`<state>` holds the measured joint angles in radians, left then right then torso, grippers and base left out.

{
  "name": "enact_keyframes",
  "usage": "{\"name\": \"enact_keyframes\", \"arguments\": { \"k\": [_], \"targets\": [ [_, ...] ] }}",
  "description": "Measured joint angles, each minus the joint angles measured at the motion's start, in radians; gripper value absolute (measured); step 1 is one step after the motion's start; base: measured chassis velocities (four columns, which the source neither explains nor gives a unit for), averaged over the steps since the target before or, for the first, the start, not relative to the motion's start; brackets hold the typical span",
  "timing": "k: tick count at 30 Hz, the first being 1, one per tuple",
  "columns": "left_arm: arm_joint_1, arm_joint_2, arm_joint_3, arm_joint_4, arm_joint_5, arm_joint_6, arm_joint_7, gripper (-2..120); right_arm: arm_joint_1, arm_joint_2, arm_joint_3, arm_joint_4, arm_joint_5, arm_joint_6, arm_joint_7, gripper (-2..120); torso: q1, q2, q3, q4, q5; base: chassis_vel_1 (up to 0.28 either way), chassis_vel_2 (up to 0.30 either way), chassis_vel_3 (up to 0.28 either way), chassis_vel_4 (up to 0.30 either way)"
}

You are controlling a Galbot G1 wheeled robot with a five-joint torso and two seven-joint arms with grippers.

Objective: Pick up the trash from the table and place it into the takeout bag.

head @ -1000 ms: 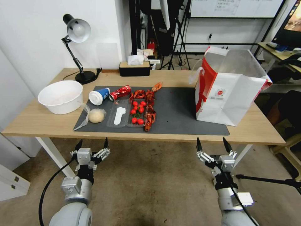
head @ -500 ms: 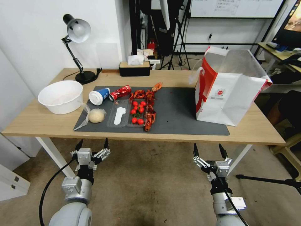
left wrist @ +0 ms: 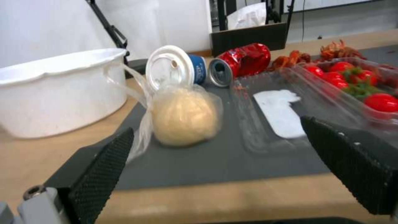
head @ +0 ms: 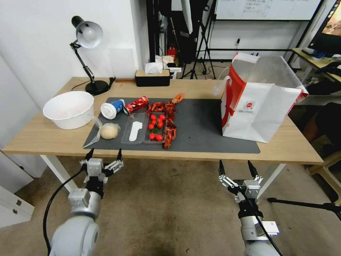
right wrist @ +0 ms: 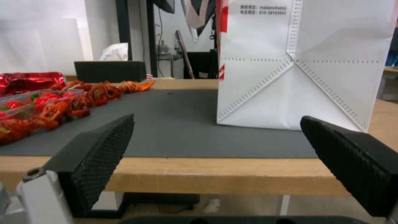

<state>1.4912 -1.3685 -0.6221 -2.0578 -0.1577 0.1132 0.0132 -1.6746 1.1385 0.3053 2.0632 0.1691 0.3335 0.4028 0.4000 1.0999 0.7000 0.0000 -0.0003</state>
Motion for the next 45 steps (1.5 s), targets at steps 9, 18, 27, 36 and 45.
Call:
{"name": "enact_keyframes", "arguments": {
  "k": [9, 18, 27, 36, 45],
  "targets": [
    [-0.173, 0.116, 0.032, 0.109, -0.071, 0.011, 0.011, 100, 0.004, 0.019, 0.004, 0.016, -0.008, -0.023, 0.0, 100, 0.0, 0.0, 0.0, -0.0002, 0.0003, 0.0, 0.0, 0.0, 0.0],
    [-0.266, 0.152, 0.091, 0.21, -0.107, 0.03, 0.016, 100, 0.009, 0.027, 0.014, 0.02, -0.01, -0.033, 0.006, 100, 0.0, 0.0, 0.0, -0.0001, 0.0003, 0.0, 0.0, 0.0, 0.0],
    [-0.303, 0.176, 0.107, 0.272, -0.104, 0.02, 0.02, 100, 0.017, 0.04, 0.006, 0.019, -0.012, -0.039, 0.006, 100, 0.0, 0.0, 0.0, 0.0, 0.0003, 0.0, 0.0, 0.0, 0.0],
    [-0.334, 0.199, 0.118, 0.328, -0.104, 0.012, 0.022, 100, 0.02, 0.042, 0.004, 0.02, -0.015, -0.045, 0.009, 100, 0.0, 0.0, 0.0, 0.0, 0.0002, 0.0, 0.0, 0.0, 0.0],
    [-0.355, 0.213, 0.125, 0.352, -0.104, 0.016, 0.02, 100, 0.023, 0.042, 0.004, 0.02, -0.015, -0.046, 0.011, 100, 0.0, 0.0, 0.0, 0.0, 0.0003, 0.0, 0.0, 0.0, 0.0]
  ]
}}
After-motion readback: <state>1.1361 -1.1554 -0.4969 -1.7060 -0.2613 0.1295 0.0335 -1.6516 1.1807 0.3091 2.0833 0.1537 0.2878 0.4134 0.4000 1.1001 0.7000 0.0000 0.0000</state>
